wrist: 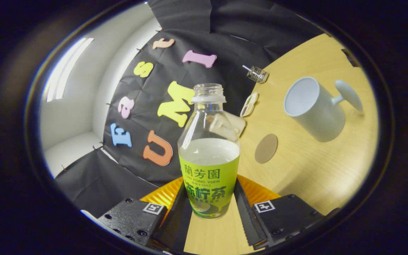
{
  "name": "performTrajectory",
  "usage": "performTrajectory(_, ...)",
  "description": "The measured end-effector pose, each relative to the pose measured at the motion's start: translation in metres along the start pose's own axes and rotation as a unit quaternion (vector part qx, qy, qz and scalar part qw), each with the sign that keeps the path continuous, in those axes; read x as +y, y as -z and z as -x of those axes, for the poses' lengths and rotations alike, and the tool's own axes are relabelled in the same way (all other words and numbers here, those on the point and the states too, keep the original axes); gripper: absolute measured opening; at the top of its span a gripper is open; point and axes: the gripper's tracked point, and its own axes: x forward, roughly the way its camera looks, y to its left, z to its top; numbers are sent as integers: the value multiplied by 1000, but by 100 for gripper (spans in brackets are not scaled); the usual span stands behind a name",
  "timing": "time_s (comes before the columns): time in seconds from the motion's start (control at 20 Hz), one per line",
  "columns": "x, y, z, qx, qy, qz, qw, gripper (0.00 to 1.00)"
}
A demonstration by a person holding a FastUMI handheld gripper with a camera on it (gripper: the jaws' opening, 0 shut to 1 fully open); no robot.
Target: Take the bottle from table, then pour the juice into the cup, finally place the bottle on the coaster
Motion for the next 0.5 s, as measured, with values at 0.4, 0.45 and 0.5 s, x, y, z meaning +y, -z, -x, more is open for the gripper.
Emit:
performTrajectory(0.4,-5,-19,-15,-13,-25,-151,988,77)
performTrajectory(0.45,-3,-21,-16,-12,-29,-164,986,77)
performTrajectory(0.5,-1,-21,-16,-12,-34,-177,984,77)
